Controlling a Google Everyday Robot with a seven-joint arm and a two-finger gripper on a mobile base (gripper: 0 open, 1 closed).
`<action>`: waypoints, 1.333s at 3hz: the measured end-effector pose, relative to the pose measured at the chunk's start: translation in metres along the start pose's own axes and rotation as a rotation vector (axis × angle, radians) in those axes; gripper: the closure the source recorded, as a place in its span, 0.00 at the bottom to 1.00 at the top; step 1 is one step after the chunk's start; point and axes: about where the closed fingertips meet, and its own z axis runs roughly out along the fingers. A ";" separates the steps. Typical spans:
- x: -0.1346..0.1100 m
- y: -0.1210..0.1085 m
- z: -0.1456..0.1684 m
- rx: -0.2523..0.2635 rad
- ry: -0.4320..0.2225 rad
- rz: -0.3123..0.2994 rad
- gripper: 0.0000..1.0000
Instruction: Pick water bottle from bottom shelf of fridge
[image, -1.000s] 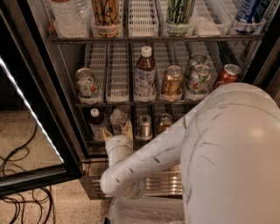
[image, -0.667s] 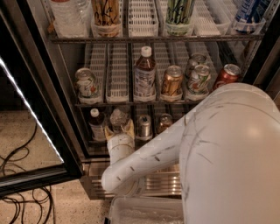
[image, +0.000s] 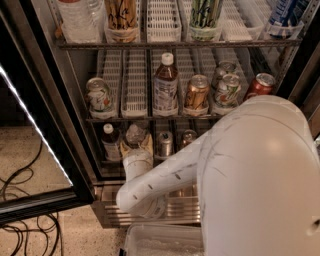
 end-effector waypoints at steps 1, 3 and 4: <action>-0.007 0.009 0.013 -0.021 -0.018 0.008 0.33; -0.011 0.014 0.019 -0.034 -0.027 0.012 0.75; -0.011 0.014 0.019 -0.034 -0.027 0.012 0.98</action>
Offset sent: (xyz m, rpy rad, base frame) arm 0.0238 0.0276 0.0058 0.0284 -0.0240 0.0542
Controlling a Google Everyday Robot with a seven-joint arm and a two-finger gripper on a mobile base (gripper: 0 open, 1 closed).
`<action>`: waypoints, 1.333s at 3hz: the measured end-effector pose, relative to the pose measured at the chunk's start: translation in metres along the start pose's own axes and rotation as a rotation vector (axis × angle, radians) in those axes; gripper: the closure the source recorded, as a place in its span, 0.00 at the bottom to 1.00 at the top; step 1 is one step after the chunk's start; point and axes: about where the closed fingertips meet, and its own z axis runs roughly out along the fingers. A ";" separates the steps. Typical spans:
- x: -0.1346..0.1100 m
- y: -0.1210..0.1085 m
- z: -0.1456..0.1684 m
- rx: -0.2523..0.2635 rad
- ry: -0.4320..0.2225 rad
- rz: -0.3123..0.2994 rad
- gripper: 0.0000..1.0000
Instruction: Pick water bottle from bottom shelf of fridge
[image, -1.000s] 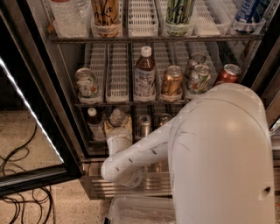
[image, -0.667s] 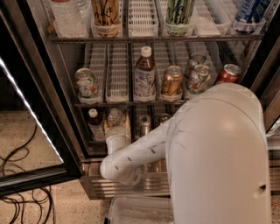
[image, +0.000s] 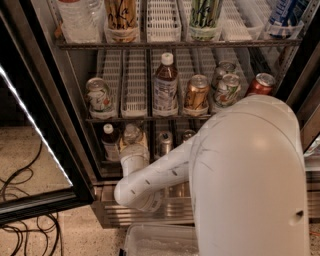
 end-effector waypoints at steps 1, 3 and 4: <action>-0.004 -0.002 -0.004 -0.002 -0.001 0.003 1.00; -0.023 -0.010 -0.023 -0.004 -0.049 0.059 1.00; -0.029 -0.007 -0.039 -0.007 -0.102 0.089 1.00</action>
Offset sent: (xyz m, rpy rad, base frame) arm -0.0193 -0.0097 0.0260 0.0404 -0.0067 0.0097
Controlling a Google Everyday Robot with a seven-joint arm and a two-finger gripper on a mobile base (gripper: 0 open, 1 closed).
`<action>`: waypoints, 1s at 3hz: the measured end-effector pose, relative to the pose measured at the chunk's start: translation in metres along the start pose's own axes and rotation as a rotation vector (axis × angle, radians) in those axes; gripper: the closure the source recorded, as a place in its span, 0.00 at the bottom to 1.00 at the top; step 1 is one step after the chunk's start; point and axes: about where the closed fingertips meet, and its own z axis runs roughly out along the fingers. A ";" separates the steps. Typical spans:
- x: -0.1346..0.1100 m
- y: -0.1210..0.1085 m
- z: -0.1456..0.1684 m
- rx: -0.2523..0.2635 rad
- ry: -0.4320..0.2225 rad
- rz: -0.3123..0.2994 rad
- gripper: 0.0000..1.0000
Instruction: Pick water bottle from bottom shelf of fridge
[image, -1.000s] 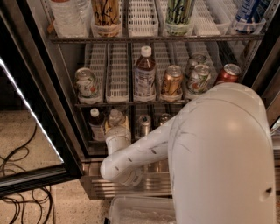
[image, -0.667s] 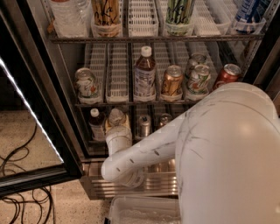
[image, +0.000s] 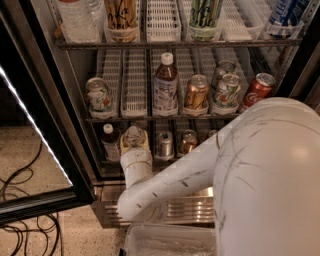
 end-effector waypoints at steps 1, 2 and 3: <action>-0.002 0.002 -0.014 0.003 -0.054 0.019 1.00; -0.014 0.003 -0.027 0.007 -0.086 0.029 1.00; -0.039 -0.006 -0.038 0.006 -0.108 0.023 1.00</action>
Offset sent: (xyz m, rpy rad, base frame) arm -0.0430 -0.0025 0.0325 0.0641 -0.1191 -0.0073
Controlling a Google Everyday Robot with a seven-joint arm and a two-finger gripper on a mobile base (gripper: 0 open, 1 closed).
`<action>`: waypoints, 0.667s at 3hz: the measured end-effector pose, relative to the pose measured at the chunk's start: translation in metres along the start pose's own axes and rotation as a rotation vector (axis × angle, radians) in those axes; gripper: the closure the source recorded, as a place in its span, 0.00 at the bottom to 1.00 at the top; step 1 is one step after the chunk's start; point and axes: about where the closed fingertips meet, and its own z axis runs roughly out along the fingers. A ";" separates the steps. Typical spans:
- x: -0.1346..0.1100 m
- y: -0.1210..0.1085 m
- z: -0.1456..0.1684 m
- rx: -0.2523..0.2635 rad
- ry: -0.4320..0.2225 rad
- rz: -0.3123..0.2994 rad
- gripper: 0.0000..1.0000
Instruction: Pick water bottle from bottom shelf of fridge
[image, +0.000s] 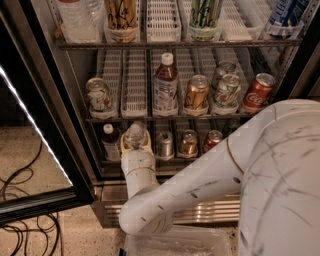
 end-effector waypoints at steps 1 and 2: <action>-0.043 -0.030 -0.004 -0.043 -0.047 0.015 1.00; -0.061 -0.075 0.002 -0.097 -0.050 0.062 1.00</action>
Offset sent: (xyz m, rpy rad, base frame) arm -0.0210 -0.0248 0.0556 0.0752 0.1260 0.6836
